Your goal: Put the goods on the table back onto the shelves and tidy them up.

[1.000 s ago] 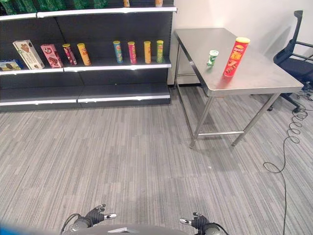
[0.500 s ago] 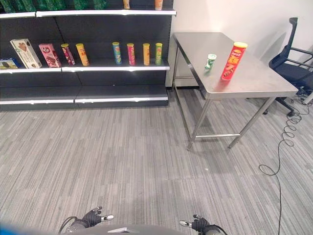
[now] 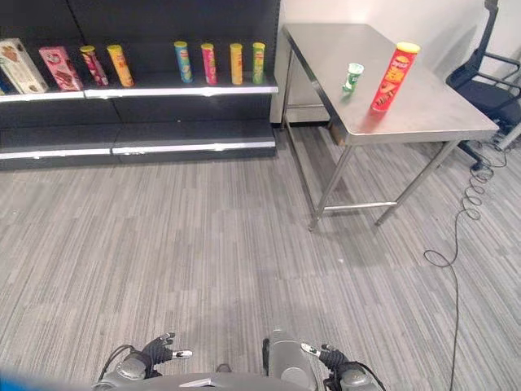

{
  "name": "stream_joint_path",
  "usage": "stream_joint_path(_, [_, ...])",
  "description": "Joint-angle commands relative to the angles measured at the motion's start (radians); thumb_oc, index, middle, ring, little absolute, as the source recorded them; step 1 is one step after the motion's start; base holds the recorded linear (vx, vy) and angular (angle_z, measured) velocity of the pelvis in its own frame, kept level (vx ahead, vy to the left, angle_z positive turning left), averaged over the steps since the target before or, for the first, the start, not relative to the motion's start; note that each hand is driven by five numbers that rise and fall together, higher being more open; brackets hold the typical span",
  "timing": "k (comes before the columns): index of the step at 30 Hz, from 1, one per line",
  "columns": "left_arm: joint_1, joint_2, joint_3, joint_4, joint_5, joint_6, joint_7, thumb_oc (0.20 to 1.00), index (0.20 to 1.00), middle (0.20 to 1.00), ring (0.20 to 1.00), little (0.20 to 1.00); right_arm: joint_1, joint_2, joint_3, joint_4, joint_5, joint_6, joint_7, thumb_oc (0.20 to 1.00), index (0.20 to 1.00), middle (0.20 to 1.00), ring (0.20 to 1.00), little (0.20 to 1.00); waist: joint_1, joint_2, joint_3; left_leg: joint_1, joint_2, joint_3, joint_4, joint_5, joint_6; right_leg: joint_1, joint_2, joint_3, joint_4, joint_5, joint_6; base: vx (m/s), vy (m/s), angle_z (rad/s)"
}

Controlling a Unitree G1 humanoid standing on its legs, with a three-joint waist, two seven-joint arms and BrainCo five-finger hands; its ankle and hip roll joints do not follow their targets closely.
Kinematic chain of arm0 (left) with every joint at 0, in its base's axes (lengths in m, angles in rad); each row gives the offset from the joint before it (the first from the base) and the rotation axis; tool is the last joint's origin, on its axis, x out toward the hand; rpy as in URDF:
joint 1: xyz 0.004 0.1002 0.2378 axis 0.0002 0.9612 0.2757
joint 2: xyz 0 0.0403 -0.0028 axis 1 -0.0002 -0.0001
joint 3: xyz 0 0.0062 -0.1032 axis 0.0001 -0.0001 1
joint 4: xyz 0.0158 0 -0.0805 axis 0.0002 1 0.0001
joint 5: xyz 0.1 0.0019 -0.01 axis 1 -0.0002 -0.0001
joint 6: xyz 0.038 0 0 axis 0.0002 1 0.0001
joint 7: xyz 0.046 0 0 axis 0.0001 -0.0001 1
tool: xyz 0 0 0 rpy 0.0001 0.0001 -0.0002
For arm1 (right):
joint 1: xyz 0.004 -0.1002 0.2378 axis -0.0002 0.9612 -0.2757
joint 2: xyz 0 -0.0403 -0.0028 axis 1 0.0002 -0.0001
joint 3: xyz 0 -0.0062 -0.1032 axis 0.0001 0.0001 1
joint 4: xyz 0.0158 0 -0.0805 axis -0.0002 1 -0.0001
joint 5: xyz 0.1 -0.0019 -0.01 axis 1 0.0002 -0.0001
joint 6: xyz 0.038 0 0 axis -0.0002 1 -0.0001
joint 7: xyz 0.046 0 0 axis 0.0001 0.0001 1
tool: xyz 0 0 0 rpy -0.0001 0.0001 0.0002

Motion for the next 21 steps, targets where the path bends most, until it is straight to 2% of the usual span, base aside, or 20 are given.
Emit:
stream_joint_path(1, [-0.013,0.008,0.015,0.002,0.045,-0.018,-0.008,1.0,1.0,1.0,1.0,1.0,0.017,-0.013,0.029,-0.006,0.011,-0.009,-0.004,1.0,1.0,1.0,1.0,1.0,-0.044,-0.008,-0.014,0.191,0.02,-0.107,0.033,-0.191,-0.063,0.018,-0.011,-0.01,-0.172,0.173,0.048,0.33,-0.102,0.1])
stream_joint_path(3, [-0.008,0.007,0.007,0.008,0.06,-0.021,-0.012,1.0,1.0,1.0,1.0,1.0,0.031,-0.019,0.025,-0.011,0.011,-0.012,-0.004,1.0,1.0,1.0,1.0,1.0,-0.046,-0.014,-0.025,0.21,0.019,-0.118,0.04,-0.202,-0.076,0.043,-0.018,-0.025,-0.182,0.191,0.032,0.33,-0.148,0.13])
stream_joint_path(4, [-0.003,0.005,0.008,0.012,0.064,-0.019,-0.01,1.0,1.0,1.0,1.0,1.0,0.033,-0.02,0.024,-0.012,0.012,-0.012,-0.003,1.0,1.0,1.0,1.0,1.0,-0.049,-0.015,-0.035,0.215,0.027,-0.122,0.046,-0.198,-0.082,0.051,-0.006,-0.03,-0.18,0.206,0.018,0.37,-0.208,0.33])
stream_joint_path(5, [0.0,0.004,0.008,0.016,0.065,-0.016,-0.011,1.0,1.0,1.0,1.0,1.0,0.038,-0.023,0.024,-0.01,0.012,-0.01,0.0,1.0,1.0,1.0,1.0,1.0,-0.051,-0.015,-0.047,0.219,0.042,-0.125,0.054,-0.198,-0.092,0.061,0.007,-0.032,-0.173,0.208,0.003,0.37,-0.241,0.5])
stream_joint_path(6, [-0.002,-0.001,0.008,0.014,0.063,-0.016,-0.01,1.0,1.0,1.0,1.0,1.0,0.04,-0.03,0.018,-0.006,0.015,-0.012,0.0,1.0,1.0,1.0,1.0,1.0,-0.053,-0.008,-0.053,0.219,0.065,-0.131,0.074,-0.174,-0.11,0.073,0.023,-0.037,-0.166,0.208,-0.008,0.31,-0.231,0.48])
stream_joint_path(8, [-0.004,-0.01,0.007,0.008,0.049,-0.017,-0.003,1.0,1.0,1.0,1.0,1.0,0.039,-0.039,0.018,0.002,0.018,-0.016,-0.003,1.0,1.0,1.0,1.0,1.0,-0.051,0.004,-0.069,0.2,0.096,-0.14,0.137,-0.083,-0.15,0.1,0.044,-0.052,-0.163,0.206,-0.025,0.22,-0.165,0.43])
stream_joint_path(9, [-0.004,-0.01,0.007,0.008,0.049,-0.017,-0.003,1.0,1.0,1.0,1.0,1.0,0.039,-0.039,0.018,0.002,0.018,-0.016,-0.003,1.0,1.0,1.0,1.0,1.0,-0.051,0.005,-0.069,0.201,0.097,-0.14,0.137,-0.083,-0.15,0.1,0.044,-0.053,-0.163,0.205,-0.025,0.3,-0.207,0.4])
stream_joint_path(10, [0.001,-0.016,0.01,-0.008,0.026,-0.018,0.0,1.0,1.0,1.0,1.0,1.0,0.04,-0.049,0.013,0.001,0.031,-0.021,-0.005,1.0,1.0,1.0,1.0,1.0,-0.048,0.012,-0.087,0.181,0.121,-0.139,0.221,0.018,-0.193,0.147,0.057,-0.079,-0.175,0.185,-0.047,0.31,-0.219,0.28])
stream_joint_path(11, [0.004,-0.018,0.014,-0.012,0.013,-0.015,0.001,1.0,1.0,1.0,1.0,1.0,0.04,-0.052,0.01,0.001,0.039,-0.022,-0.005,1.0,1.0,1.0,1.0,1.0,-0.046,0.012,-0.093,0.166,0.133,-0.132,0.288,0.074,-0.226,0.177,0.062,-0.091,-0.18,0.167,-0.064,0.4,-0.283,0.04])
stream_joint_path(13, [0.006,-0.018,0.018,-0.019,0.004,-0.011,0.007,1.0,1.0,1.0,1.0,1.0,0.037,-0.058,0.008,0.003,0.052,-0.025,-0.011,1.0,1.0,1.0,1.0,1.0,-0.036,0.0,-0.088,0.1,0.153,-0.101,0.467,0.152,-0.261,0.253,0.065,-0.103,-0.195,0.123,-0.095,0.28,-0.226,0.07])
stream_joint_path(14, [0.004,-0.015,0.019,-0.024,0.003,-0.01,0.011,1.0,1.0,1.0,1.0,1.0,0.035,-0.06,0.007,0.001,0.057,-0.026,-0.014,1.0,1.0,1.0,1.0,1.0,-0.029,-0.013,-0.079,0.06,0.161,-0.082,0.562,0.181,-0.266,0.287,0.06,-0.105,-0.202,0.108,-0.106,0.26,-0.239,0.12])
stream_joint_path(16, [0.006,-0.013,0.024,-0.028,0.003,-0.006,0.017,1.0,1.0,1.0,1.0,1.0,0.022,-0.067,0.008,-0.001,0.065,-0.024,-0.024,1.0,1.0,1.0,1.0,1.0,-0.008,-0.032,-0.059,0.021,0.178,-0.026,0.68,0.183,-0.233,0.345,0.06,-0.092,-0.207,0.083,-0.127,0.25,-0.208,0.01])
stream_joint_path(17, [0.007,-0.014,0.026,-0.028,-0.006,-0.006,0.016,1.0,1.0,1.0,1.0,1.0,0.02,-0.068,0.007,-0.001,0.072,-0.024,-0.025,1.0,1.0,1.0,1.0,1.0,0.0,-0.042,-0.053,-0.014,0.182,-0.005,0.689,0.18,-0.218,0.362,0.049,-0.085,-0.207,0.075,-0.128,0.18,-0.118,-0.14])
stream_joint_path(18, [0.007,-0.014,0.026,-0.028,-0.006,-0.006,0.016,1.0,1.0,1.0,1.0,1.0,0.02,-0.068,0.007,-0.001,0.072,-0.024,-0.025,1.0,1.0,1.0,1.0,1.0,0.002,-0.039,-0.05,-0.013,0.185,-0.004,0.694,0.175,-0.218,0.364,0.053,-0.084,-0.207,0.074,-0.129,0.17,-0.076,-0.33])
stream_joint_path(19, [0.009,-0.015,0.031,-0.027,-0.014,-0.006,0.016,1.0,1.0,1.0,1.0,1.0,0.02,-0.07,0.008,0.001,0.073,-0.022,-0.025,1.0,1.0,1.0,1.0,1.0,0.008,-0.043,-0.05,-0.038,0.193,0.022,0.672,0.159,-0.201,0.381,0.047,-0.083,-0.208,0.063,-0.13,0.21,-0.026,-0.41])
stream_joint_path(20, [0.013,-0.017,0.038,-0.026,-0.028,-0.009,0.018,1.0,1.0,1.0,1.0,1.0,0.024,-0.07,0.008,-0.001,0.074,-0.024,-0.025,1.0,1.0,1.0,1.0,1.0,0.025,-0.044,-0.041,-0.083,0.201,0.035,0.582,0.107,-0.187,0.413,0.041,-0.072,-0.21,0.045,-0.122,0.22,-0.027,-0.36])
stream_joint_path(21, [0.013,-0.017,0.038,-0.026,-0.028,-0.009,0.018,1.0,1.0,1.0,1.0,1.0,0.024,-0.071,0.008,-0.001,0.074,-0.024,-0.025,1.0,1.0,1.0,1.0,1.0,0.026,-0.044,-0.038,-0.079,0.202,0.036,0.582,0.106,-0.187,0.416,0.041,-0.071,-0.21,0.044,-0.122,0.24,0.001,-0.13])
